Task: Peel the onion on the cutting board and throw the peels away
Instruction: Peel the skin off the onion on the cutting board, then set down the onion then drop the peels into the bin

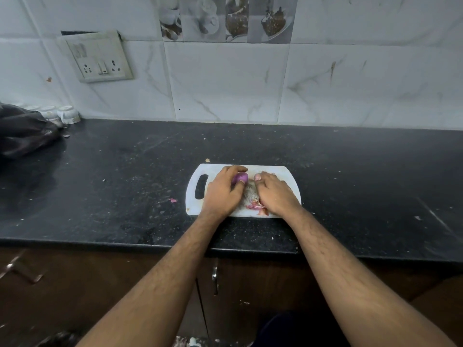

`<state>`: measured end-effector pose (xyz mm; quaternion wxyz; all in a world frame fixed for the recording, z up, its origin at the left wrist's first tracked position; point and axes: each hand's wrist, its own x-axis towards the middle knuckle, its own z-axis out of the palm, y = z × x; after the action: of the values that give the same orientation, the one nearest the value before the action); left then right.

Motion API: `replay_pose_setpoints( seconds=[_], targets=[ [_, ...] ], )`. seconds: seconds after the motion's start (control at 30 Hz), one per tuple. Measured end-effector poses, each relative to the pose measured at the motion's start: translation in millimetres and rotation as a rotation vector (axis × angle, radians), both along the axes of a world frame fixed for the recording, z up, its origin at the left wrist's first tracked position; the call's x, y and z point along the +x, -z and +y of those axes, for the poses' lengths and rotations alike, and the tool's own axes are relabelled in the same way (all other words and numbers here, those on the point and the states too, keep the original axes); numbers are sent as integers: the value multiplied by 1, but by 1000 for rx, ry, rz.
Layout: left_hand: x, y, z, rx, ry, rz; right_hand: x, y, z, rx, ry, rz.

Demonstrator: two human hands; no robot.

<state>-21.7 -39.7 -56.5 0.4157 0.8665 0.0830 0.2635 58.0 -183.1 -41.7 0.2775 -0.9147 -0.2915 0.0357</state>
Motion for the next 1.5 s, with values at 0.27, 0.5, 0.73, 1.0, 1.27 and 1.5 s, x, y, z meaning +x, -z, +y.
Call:
replay_pose_setpoints(
  seconds=[0.27,0.5,0.73,1.0,1.27,1.5],
  targets=[
    [-11,-7,-6,-43,-77,-218,-3,3,-25,109,-269,61],
    [-22,-11,-13,237,-78,-308,-9,4,-39,87,-406,-26],
    [-36,-9,-13,386,-173,-113,-25,9,-29,-164,-364,-413],
    [-48,2,-20,653,-91,33,-21,20,-36,102,-337,-393],
    [-46,3,-20,607,-139,69,-21,16,-35,17,-441,-194],
    [-46,1,-22,630,-119,82,-23,9,-57,4,-441,-219]
  ],
)
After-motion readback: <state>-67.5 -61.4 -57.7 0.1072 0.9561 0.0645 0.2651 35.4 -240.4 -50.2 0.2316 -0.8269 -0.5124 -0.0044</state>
